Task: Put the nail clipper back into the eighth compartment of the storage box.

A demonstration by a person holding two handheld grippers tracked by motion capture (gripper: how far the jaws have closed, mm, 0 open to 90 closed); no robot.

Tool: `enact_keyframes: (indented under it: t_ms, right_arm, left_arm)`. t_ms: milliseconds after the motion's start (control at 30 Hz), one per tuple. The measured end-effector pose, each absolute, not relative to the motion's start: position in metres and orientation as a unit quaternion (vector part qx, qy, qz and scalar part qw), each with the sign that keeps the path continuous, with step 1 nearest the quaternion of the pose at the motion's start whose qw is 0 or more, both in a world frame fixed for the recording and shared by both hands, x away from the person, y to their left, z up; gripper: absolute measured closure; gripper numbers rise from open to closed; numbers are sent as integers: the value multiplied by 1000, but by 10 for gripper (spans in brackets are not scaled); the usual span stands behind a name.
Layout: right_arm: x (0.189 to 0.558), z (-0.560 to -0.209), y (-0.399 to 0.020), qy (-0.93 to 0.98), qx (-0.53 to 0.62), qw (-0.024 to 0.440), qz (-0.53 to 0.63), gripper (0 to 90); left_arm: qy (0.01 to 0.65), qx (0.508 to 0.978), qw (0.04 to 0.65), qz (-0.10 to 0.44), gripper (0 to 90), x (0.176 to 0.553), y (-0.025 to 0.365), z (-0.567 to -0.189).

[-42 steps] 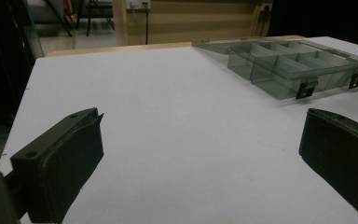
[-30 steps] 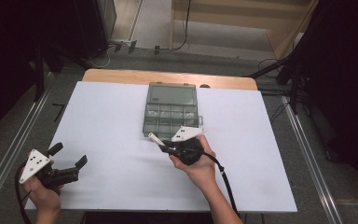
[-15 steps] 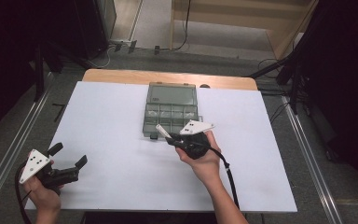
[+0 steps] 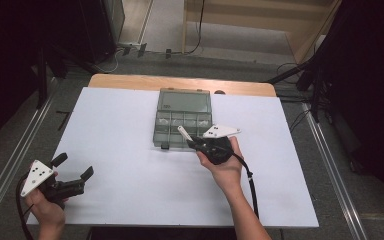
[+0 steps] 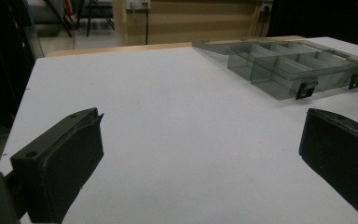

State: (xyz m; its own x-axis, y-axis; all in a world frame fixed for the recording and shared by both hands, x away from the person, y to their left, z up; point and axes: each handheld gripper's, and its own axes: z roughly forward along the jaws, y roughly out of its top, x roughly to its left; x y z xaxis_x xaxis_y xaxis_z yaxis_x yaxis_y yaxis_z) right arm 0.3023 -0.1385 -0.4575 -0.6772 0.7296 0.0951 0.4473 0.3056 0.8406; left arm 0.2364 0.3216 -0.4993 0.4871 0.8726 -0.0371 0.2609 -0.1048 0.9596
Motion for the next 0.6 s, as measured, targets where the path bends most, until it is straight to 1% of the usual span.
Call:
enact_keyframes:
  t_ms: [600]
  right_arm:
    - [318,-469,-168,768,422,167,452,790]
  left_arm:
    - [414,684,525,291,0,236,322,-499]
